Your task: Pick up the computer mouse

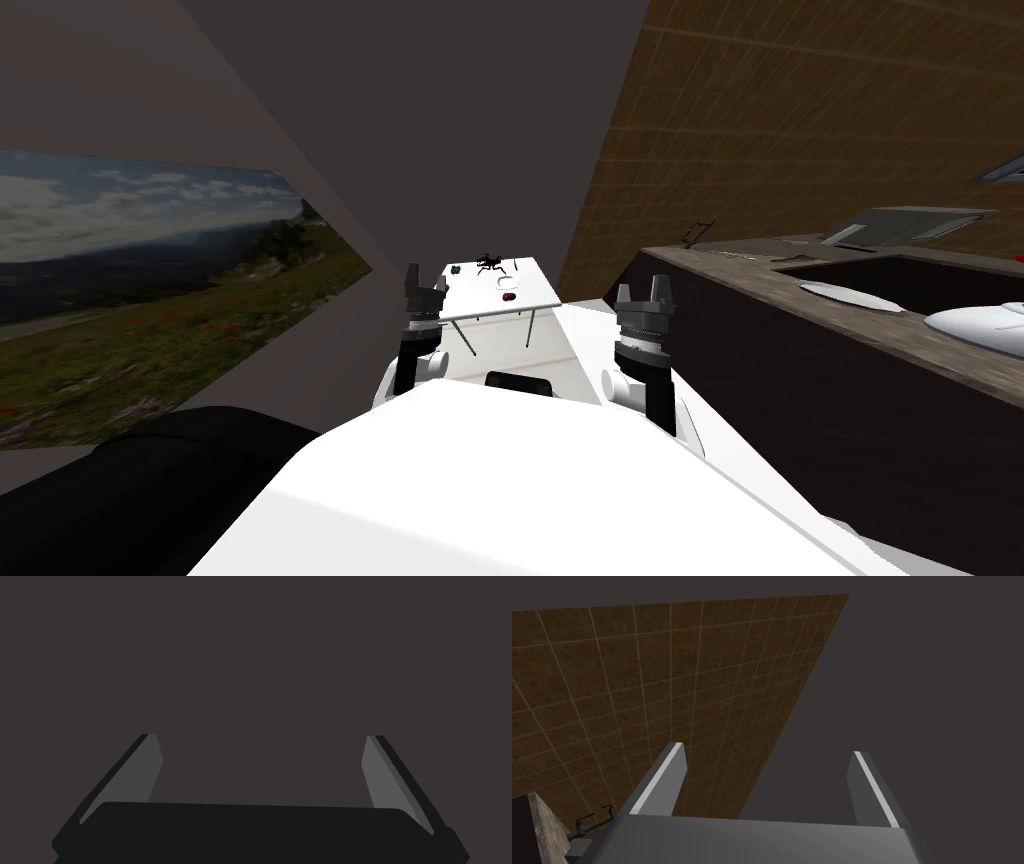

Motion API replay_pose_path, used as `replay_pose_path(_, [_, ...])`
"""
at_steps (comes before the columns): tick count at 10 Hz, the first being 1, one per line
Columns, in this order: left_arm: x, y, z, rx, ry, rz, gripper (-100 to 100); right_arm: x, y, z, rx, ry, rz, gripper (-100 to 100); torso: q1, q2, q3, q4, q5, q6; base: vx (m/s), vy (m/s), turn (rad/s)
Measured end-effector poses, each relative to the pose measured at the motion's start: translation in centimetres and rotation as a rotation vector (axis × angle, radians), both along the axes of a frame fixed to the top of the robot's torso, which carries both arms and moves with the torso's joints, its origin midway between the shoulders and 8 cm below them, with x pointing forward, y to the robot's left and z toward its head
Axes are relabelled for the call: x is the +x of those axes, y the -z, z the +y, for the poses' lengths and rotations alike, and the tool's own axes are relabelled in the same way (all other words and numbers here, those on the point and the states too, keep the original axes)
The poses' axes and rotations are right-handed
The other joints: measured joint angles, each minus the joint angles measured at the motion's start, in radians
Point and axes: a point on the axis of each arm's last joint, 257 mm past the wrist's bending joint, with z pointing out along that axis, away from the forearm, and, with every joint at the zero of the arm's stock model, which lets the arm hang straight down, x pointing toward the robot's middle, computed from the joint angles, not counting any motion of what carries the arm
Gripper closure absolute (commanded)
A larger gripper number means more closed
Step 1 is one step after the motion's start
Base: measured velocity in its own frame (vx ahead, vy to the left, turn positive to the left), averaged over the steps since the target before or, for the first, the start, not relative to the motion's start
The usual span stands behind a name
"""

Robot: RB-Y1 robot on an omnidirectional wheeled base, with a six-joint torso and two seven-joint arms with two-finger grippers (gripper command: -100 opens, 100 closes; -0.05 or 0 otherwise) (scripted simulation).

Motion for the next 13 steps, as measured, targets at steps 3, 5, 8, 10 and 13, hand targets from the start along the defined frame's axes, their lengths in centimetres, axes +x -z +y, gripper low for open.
replay_pose_path(3, [1.0,0.6,-0.1,0.020,0.026,0.043,-100,0.0,0.0,0.0,0.000,0.000,0.000,0,-0.001,0.000,0.000,0.000,0.000,0.000,-0.007,-0.012,-0.048])
replay_pose_path(5, [2.1,1.3,0.3,0.015,0.041,0.086,-100,0.0,0.0,0.0,0.000,0.000,0.000,0,-0.001,0.001,0.000,0.000,0.000,0.000,-0.010,-0.017,-0.046])
replay_pose_path(8, [3.4,2.2,0.9,-0.007,0.053,0.143,-100,0.0,0.0,0.0,0.000,0.000,0.000,0,-0.001,0.001,0.000,0.000,0.000,0.000,-0.013,-0.017,-0.058])
replay_pose_path(10, [4.1,2.9,1.2,-0.026,0.059,0.179,-100,0.0,0.0,0.0,0.000,0.000,0.000,0,-0.001,0.001,0.001,0.000,0.000,0.000,-0.016,-0.015,-0.046])
replay_pose_path(13, [5.3,3.8,1.7,-0.056,0.064,0.235,-100,0.0,0.0,0.0,0.000,0.000,0.000,0,-0.001,0.001,0.001,0.000,0.000,0.000,-0.016,-0.016,-0.058])
